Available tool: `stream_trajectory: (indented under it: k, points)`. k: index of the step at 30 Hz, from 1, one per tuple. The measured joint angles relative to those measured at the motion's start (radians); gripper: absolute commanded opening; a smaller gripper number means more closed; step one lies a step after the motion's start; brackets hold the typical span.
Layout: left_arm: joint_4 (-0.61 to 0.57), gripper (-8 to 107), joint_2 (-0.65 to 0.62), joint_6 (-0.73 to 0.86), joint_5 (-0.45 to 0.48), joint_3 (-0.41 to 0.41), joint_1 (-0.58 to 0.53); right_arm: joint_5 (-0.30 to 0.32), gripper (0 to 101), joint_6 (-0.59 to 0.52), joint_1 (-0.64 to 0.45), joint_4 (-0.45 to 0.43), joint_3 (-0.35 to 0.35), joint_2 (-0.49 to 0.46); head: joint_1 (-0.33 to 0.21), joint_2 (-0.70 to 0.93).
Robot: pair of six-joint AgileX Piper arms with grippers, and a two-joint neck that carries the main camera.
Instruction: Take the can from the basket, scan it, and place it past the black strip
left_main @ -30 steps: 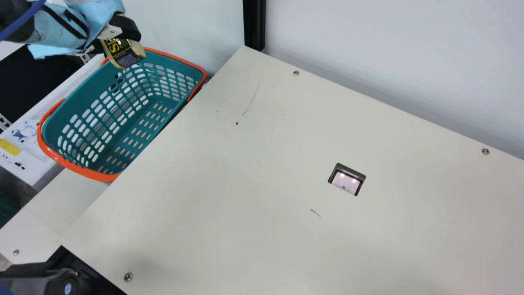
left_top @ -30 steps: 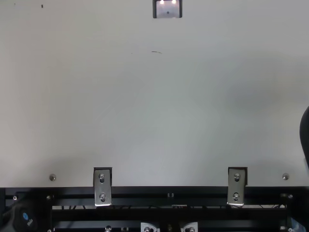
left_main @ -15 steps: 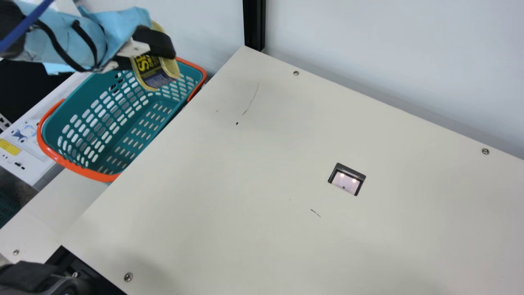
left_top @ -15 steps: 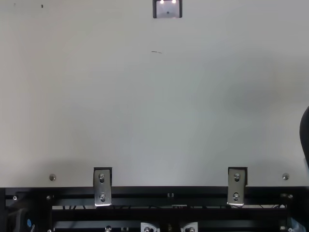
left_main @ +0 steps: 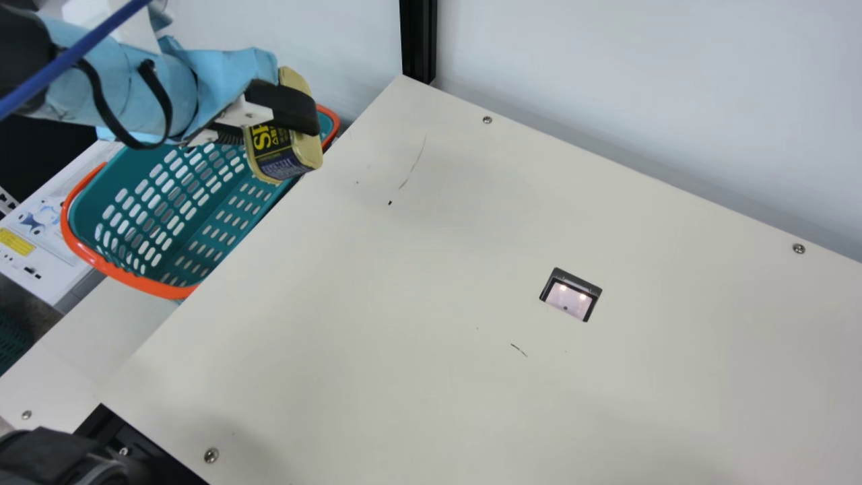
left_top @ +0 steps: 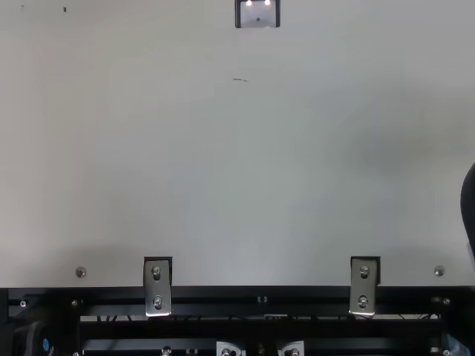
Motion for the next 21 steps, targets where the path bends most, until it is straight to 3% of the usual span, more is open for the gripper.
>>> stream_trajectory:
  k: [10, 21]
  points:
    - [-0.015, 10, -0.018, 0.016, 0.049, 0.015, 0.011, 0.0, 101, 0.0, 0.0, 0.0, 0.0, 0.0, 0.0, 0.0]
    - [-0.076, 10, -0.065, 0.131, 0.323, -0.003, 0.069, 0.0, 101, 0.0, 0.0, 0.0, 0.0, 0.0, 0.0, 0.0]
